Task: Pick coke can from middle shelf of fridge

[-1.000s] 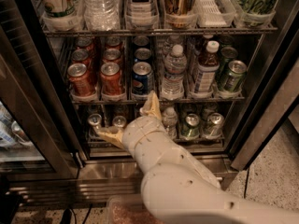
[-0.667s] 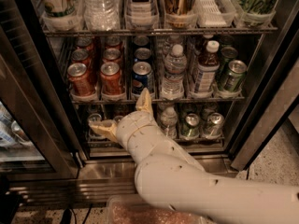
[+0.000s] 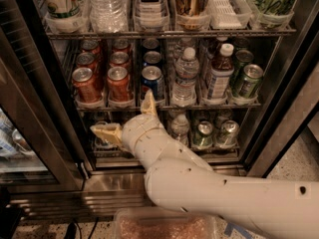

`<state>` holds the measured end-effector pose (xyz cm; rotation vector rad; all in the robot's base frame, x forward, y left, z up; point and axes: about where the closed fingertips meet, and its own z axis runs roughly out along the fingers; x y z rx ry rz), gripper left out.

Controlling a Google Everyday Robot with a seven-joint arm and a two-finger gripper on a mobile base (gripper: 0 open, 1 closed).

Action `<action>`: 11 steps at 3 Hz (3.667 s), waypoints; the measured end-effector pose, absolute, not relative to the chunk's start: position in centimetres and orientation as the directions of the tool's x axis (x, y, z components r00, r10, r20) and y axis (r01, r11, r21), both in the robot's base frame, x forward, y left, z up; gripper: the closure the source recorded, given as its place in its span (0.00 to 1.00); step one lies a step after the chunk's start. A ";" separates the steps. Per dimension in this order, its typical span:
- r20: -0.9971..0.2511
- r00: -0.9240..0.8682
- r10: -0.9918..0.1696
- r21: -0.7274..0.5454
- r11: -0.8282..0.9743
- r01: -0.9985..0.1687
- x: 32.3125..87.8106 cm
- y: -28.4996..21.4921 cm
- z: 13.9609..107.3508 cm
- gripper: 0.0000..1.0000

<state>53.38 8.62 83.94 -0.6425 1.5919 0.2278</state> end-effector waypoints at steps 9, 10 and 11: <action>-0.968 0.172 -0.180 -0.235 0.891 -0.389 57.9 10.5 83.7 0.34; -0.968 0.179 -0.174 -0.231 0.897 -0.378 58.4 10.5 83.5 0.33; -0.967 0.190 -0.172 -0.232 0.903 -0.361 58.7 10.5 83.3 0.32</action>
Offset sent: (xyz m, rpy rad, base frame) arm -0.0129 0.0113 -0.0035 0.1311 0.0008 -0.0065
